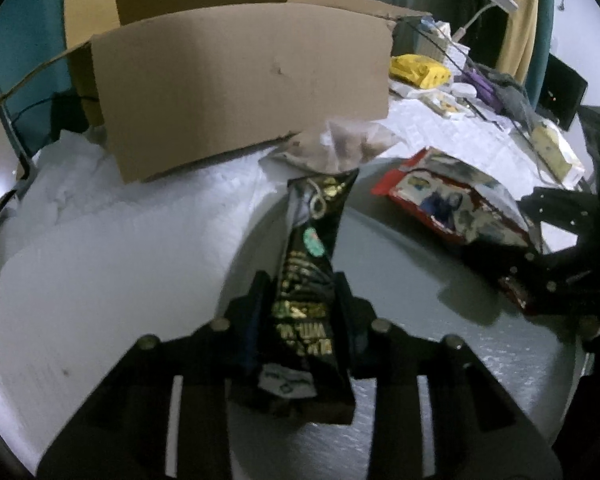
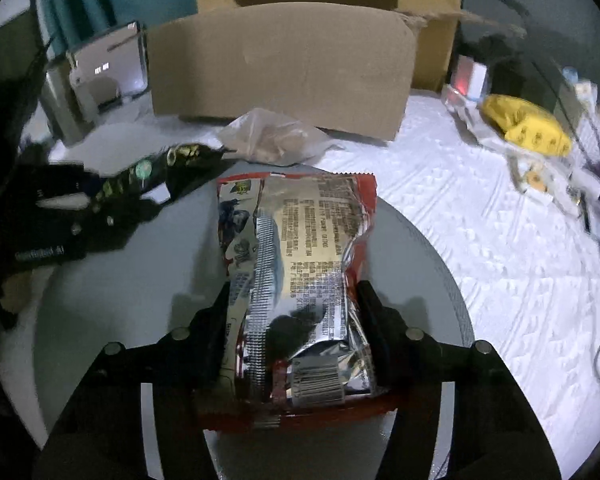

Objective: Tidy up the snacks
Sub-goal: 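Grasp the black-and-gold bag with the left gripper while the right grasps a red chip bag, then lift both held bags and carry them over the cardboard box, then lower both bags into the box and open both grippers, then withdraw both grippers from the box toward the table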

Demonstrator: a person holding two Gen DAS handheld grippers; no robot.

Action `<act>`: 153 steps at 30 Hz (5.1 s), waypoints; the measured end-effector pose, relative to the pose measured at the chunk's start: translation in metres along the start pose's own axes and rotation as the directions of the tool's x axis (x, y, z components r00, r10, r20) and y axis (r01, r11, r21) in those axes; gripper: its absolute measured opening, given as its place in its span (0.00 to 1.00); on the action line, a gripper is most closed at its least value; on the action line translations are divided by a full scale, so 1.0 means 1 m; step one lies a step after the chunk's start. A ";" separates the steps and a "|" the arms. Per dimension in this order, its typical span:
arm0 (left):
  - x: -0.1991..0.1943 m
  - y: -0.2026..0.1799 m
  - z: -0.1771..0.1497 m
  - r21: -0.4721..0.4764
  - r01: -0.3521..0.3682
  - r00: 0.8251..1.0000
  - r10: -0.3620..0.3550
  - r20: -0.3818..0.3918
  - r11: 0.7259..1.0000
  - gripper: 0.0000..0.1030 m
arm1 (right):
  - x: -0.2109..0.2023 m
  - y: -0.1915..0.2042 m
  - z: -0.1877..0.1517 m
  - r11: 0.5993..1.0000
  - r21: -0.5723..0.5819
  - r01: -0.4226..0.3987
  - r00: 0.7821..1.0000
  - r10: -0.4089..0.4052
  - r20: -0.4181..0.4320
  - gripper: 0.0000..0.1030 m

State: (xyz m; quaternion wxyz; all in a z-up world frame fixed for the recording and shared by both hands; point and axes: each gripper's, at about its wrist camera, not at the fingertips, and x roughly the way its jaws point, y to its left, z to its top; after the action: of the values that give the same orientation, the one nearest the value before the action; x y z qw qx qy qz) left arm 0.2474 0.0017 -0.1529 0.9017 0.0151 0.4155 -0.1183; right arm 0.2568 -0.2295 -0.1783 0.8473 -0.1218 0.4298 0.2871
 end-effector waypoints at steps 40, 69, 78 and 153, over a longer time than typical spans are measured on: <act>-0.064 0.008 0.071 -0.095 0.006 0.983 0.012 0.182 0.995 0.31 | -0.065 -0.026 0.076 1.000 -0.004 -0.006 0.979 0.007 0.203 0.60; -0.037 0.068 0.144 -0.158 -0.032 0.966 0.071 0.249 0.987 0.31 | -0.033 -0.039 0.166 0.998 -0.059 0.001 0.970 0.013 0.244 0.60; -0.021 0.093 0.169 -0.200 -0.027 0.966 0.077 0.248 0.979 0.31 | -0.008 -0.046 0.189 0.999 -0.043 0.002 0.974 0.008 0.226 0.60; -0.106 0.085 0.171 -0.293 -0.058 0.927 0.161 0.339 0.954 0.69 | -0.025 0.013 0.239 0.998 -0.039 0.058 0.966 -0.046 0.254 0.73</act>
State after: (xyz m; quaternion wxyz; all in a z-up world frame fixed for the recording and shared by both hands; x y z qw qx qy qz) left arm 0.3279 0.0844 0.0327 0.9606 -0.1101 0.2550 -0.0085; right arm 0.3949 -0.1206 -0.0138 0.8994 -0.1152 0.3083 0.2878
